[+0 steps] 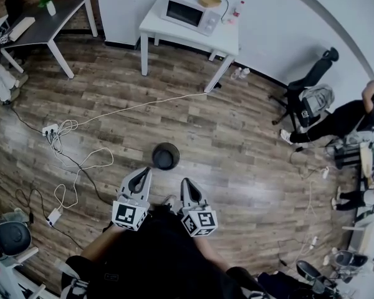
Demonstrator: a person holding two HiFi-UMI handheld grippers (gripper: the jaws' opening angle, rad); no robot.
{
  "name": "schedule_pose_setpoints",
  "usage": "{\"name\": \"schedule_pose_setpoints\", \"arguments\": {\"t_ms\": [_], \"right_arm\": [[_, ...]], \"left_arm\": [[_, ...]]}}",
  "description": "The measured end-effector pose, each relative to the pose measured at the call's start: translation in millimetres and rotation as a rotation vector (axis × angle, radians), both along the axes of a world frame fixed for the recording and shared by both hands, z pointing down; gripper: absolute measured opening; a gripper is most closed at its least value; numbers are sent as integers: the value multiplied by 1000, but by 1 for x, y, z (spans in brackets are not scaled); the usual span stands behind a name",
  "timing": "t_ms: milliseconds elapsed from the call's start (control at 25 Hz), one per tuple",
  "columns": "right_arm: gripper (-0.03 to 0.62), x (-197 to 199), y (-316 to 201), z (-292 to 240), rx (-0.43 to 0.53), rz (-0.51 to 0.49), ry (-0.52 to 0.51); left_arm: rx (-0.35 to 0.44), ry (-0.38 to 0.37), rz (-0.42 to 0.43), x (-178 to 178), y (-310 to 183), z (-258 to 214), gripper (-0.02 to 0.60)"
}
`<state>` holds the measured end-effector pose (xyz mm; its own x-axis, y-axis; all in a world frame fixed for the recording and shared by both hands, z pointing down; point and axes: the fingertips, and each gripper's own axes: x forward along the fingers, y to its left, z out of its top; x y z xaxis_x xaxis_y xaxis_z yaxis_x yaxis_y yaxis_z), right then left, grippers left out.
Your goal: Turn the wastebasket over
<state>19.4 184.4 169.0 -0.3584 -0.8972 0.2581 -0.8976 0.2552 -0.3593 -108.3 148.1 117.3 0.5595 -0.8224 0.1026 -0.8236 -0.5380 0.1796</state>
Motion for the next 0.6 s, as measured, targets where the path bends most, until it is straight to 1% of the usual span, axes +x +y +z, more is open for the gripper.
{"name": "schedule_pose_setpoints", "arguments": {"t_ms": [160,280,400,600], "right_arm": [[32,2,-1,-2,3,-2,4],[32,3,-3,-2,3,1,-4],[32,4,-5,-3,2,0,2],[32,-3,-6,-1,-9,-11,15]], "left_arm": [[-11,3,-12,-2,1,2,33],[9,-14,-2,-1,0,2,34],[11,-8,0,0,1,1,34],[21,-36,23,-2,-1,6,33]]}}
